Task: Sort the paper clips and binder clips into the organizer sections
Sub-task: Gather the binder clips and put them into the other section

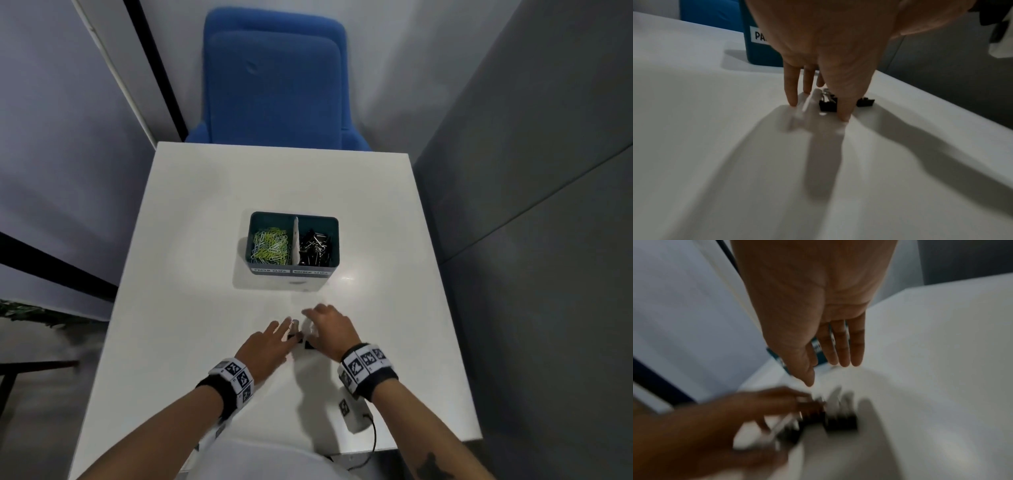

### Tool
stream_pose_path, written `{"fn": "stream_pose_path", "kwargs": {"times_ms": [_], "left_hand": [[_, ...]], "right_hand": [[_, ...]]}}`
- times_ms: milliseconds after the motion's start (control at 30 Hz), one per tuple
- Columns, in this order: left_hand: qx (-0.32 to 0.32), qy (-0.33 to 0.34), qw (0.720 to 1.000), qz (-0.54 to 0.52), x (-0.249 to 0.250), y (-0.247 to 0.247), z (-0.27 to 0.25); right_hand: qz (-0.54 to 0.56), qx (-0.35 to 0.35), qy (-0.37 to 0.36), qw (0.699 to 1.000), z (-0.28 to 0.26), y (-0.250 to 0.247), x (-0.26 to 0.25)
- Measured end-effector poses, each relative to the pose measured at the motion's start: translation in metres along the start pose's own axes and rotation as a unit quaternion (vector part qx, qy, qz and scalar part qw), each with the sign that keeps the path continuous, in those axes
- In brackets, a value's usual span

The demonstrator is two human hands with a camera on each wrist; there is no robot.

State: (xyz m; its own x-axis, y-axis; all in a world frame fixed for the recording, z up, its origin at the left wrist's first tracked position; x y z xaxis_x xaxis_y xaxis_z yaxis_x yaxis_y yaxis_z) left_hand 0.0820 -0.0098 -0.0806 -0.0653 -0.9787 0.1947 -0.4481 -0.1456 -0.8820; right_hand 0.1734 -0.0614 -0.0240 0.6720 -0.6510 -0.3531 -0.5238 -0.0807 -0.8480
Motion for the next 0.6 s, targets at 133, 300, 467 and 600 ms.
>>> {"fn": "stream_pose_path", "kwargs": {"times_ms": [133,300,467,600], "left_hand": [[0.005,0.016,1.0,0.024,0.013,0.006,-0.003],[-0.009,-0.007,1.0,-0.015,0.016,0.004,-0.003],[0.009,-0.069,0.996,-0.057,0.008,0.005,0.007],[0.004,-0.109,0.992,-0.062,0.001,0.0,0.004]], "right_hand": [[-0.02,-0.015,-0.003,1.0,-0.018,0.05,0.006],[-0.033,0.038,0.007,0.999,-0.029,0.069,0.013],[0.038,0.025,0.052,0.998,-0.029,0.068,0.018],[0.117,0.06,0.109,0.985,-0.03,0.041,0.029]]}}
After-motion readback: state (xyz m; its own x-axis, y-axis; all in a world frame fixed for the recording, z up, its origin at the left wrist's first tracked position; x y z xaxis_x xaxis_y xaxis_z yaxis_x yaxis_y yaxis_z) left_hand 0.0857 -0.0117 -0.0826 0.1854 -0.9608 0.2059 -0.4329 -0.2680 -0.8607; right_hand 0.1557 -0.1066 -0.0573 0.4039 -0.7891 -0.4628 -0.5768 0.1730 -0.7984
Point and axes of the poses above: each hand's wrist, its own z-axis towards the middle knuckle, its own y-axis out of the palm, x = y × z, the point moved 10 cm from there along z, towards the middle knuckle, and after that the axes turned 3 degrees about y, right-handed, at the moved point
